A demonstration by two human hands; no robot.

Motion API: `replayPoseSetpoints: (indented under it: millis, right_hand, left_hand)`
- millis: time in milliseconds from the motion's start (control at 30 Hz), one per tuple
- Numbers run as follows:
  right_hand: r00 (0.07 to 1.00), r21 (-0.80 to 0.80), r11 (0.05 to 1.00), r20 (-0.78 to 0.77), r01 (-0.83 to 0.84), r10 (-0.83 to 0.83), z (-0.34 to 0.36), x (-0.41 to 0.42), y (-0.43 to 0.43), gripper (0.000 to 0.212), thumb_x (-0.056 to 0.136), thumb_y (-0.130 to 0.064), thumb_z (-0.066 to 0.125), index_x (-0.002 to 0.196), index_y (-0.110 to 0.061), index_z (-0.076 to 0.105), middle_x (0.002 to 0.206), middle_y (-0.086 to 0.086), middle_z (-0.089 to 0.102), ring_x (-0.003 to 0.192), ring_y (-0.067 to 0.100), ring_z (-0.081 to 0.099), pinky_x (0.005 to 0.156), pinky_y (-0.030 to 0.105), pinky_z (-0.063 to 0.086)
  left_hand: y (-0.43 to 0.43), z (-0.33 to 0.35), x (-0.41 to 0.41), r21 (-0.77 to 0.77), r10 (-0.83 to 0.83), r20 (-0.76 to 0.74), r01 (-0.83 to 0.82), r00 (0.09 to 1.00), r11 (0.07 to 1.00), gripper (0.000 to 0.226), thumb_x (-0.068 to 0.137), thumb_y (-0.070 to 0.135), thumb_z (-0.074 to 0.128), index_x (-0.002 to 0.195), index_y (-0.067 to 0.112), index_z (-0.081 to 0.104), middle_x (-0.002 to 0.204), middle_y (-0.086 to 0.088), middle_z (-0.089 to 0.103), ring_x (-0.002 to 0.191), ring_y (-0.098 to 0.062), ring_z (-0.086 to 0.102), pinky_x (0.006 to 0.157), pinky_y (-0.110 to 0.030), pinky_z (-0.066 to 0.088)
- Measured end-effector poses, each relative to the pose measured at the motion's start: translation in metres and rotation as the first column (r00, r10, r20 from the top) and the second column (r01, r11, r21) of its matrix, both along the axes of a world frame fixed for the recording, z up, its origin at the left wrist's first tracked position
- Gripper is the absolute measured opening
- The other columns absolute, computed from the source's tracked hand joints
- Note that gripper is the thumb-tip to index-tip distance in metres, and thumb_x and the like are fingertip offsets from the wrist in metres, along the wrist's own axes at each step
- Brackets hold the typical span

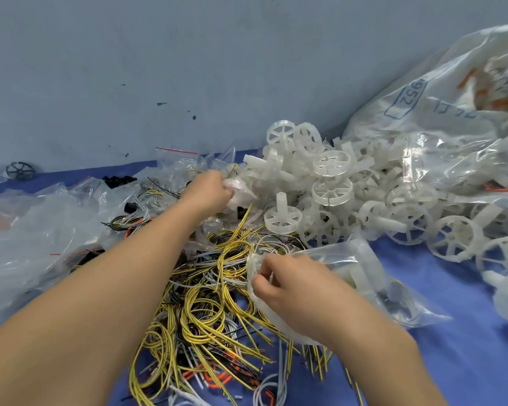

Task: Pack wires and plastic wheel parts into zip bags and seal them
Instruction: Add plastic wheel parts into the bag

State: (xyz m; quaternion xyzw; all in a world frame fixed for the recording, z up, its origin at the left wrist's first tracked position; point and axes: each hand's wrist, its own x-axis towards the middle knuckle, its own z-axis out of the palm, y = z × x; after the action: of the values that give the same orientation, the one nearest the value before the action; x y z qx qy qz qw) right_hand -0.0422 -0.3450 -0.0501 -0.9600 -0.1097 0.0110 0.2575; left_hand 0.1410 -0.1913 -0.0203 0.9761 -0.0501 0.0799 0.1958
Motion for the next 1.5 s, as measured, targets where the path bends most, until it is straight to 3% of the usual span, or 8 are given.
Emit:
replayPoseSetpoints:
  millis: [133,267,433,733,867,1067,1233,1500]
  right_hand:
    - [0.995,0.209,0.975,0.032,0.081,-0.09,0.003,0.0,0.002,0.022,0.099,-0.048,0.042,0.11,-0.032,0.051,0.104,-0.01,0.06,0.082,0.013,0.06,0.074,0.041,0.056]
    - [0.975,0.53,0.846,0.152,0.057,-0.16,0.011,0.001,0.006,0.072,0.088,-0.062,0.056,0.147,-0.038,0.024,0.143,-0.012,0.034,0.119,0.006,0.05,0.101,0.036,0.045]
    - [0.989,0.741,0.658,0.141,-0.132,0.04,0.015,-0.004,0.025,0.031,0.09,-0.04,0.069,0.12,-0.038,0.06,0.101,-0.01,0.069,0.088,0.01,0.068,0.08,0.04,0.058]
    - [0.998,0.939,0.337,0.05,-0.063,0.047,0.02,-0.004,0.018,0.028,0.088,-0.02,0.073,0.113,-0.03,0.068,0.084,0.007,0.067,0.067,0.011,0.066,0.06,0.02,0.051]
    - [0.998,0.915,0.398,0.038,-0.056,0.052,0.021,-0.003,0.014,0.024,0.088,-0.028,0.074,0.11,-0.034,0.07,0.096,0.019,0.066,0.079,0.017,0.065,0.068,0.033,0.052]
    - [0.994,0.817,0.577,0.047,0.021,-0.103,0.02,-0.004,0.006,0.011,0.094,-0.035,0.062,0.101,-0.032,0.071,0.093,-0.002,0.072,0.082,0.01,0.067,0.066,0.026,0.054]
    - [0.951,0.211,0.96,0.208,0.183,-0.227,0.019,-0.016,0.002,0.032,0.086,-0.063,0.05,0.108,-0.039,0.053,0.088,-0.021,0.055,0.078,0.0,0.056,0.068,0.03,0.046]
    - [0.964,-0.069,0.965,0.1,0.255,-0.248,0.013,-0.021,0.011,0.019,0.093,-0.046,0.048,0.106,-0.033,0.047,0.096,-0.008,0.061,0.088,0.022,0.059,0.076,0.038,0.052]
  left_hand:
    - [0.009,0.035,-0.053,-0.292,-0.034,0.165,0.081,0.986,0.953,0.02,0.094,0.035,0.058,0.104,0.018,0.059,0.086,0.009,0.062,0.077,-0.008,0.059,0.059,-0.026,0.041]
    - [0.015,0.04,-0.129,-0.65,-0.075,0.158,0.161,0.985,0.743,0.018,0.092,0.031,0.056,0.084,0.018,0.066,0.065,0.004,0.069,0.055,-0.007,0.062,0.051,-0.022,0.047]
    - [0.01,0.02,-0.189,-0.843,-0.132,0.094,0.149,0.987,0.516,0.013,0.094,0.024,0.057,0.094,0.015,0.066,0.078,-0.007,0.074,0.061,-0.022,0.07,0.047,-0.027,0.052]
    - [0.045,0.0,-0.198,-0.932,-0.504,-0.069,0.125,0.861,0.34,0.035,0.08,0.039,0.069,0.108,0.019,0.072,0.1,-0.006,0.071,0.076,-0.016,0.064,0.063,-0.027,0.054]
    - [0.04,-0.004,-0.199,-0.938,-0.594,-0.006,0.201,0.804,0.282,0.032,0.091,0.027,0.062,0.118,0.011,0.063,0.116,-0.012,0.069,0.106,-0.027,0.067,0.079,-0.034,0.057]
    - [0.047,-0.012,-0.196,-0.99,-0.447,-0.118,-0.068,0.887,0.125,0.05,0.085,0.01,0.063,0.124,-0.014,0.045,0.108,-0.02,0.071,0.094,-0.031,0.071,0.066,-0.026,0.057]
    - [0.053,-0.018,-0.192,-0.97,-0.374,-0.223,-0.166,0.9,0.18,0.017,0.092,0.009,0.059,0.104,-0.003,0.057,0.102,-0.02,0.073,0.093,-0.031,0.072,0.064,-0.026,0.058]
    - [0.047,-0.028,-0.19,-0.953,-0.434,-0.272,-0.179,0.859,0.243,0.027,0.095,0.012,0.055,0.114,-0.007,0.055,0.103,-0.02,0.072,0.095,-0.031,0.071,0.067,-0.027,0.058]
